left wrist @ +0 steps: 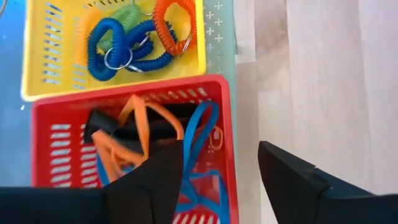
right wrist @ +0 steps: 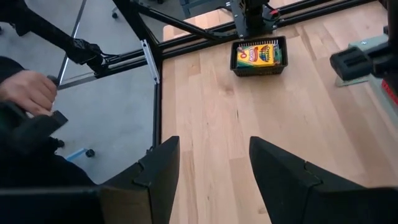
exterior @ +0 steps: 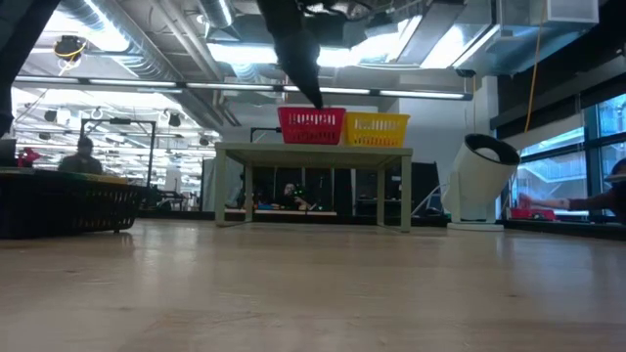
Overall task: Pick & Place Office Desk Supplies
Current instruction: Put the black bin on the shelf
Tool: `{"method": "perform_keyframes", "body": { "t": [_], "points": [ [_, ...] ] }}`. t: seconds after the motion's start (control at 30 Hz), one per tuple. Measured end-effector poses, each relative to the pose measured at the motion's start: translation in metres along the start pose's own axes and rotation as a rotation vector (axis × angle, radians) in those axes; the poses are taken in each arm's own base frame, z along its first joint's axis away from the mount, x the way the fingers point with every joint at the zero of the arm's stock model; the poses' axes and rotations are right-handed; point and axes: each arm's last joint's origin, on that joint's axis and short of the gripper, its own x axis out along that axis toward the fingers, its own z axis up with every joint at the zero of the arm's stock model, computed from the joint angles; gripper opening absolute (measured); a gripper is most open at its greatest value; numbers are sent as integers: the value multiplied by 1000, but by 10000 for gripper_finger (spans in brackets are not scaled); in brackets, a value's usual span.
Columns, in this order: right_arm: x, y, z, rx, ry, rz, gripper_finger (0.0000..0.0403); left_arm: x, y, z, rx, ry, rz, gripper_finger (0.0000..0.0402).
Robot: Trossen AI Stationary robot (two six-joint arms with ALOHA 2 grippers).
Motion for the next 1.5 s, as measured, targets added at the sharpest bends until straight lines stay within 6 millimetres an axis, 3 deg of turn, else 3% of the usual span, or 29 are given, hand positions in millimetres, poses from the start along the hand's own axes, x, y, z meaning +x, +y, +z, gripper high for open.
{"method": "perform_keyframes", "body": {
  "t": [0.17, 0.37, 0.53, 0.73, 0.93, 1.13, 1.27, 1.5],
  "points": [
    [0, 0, 0, -8, 0, 0, 196, -26, 0, -4, -21, -23, 1, 212],
    [0, 0, 0, -12, 0, -1, 196, -83, -13, -25, -72, -18, -178, 211],
    [0, 0, 0, -17, -2, -3, 196, -121, -63, -57, 53, 249, -379, 212],
    [0, 0, 0, -14, -9, -7, 196, -147, -126, -80, 95, 234, -423, 210],
    [0, 1, 2, -11, -22, 0, 196, -138, -175, -107, 41, 354, -400, 210],
    [0, 2, 4, -10, -43, 13, 196, -112, -221, -132, 51, 393, -362, 210],
    [0, 2, 4, -8, -46, 15, 196, -96, -241, -153, 13, 436, -308, 210],
    [0, 3, 4, 0, -46, 24, 196, -83, -262, -171, -12, 388, -264, 210]
  ]
}}
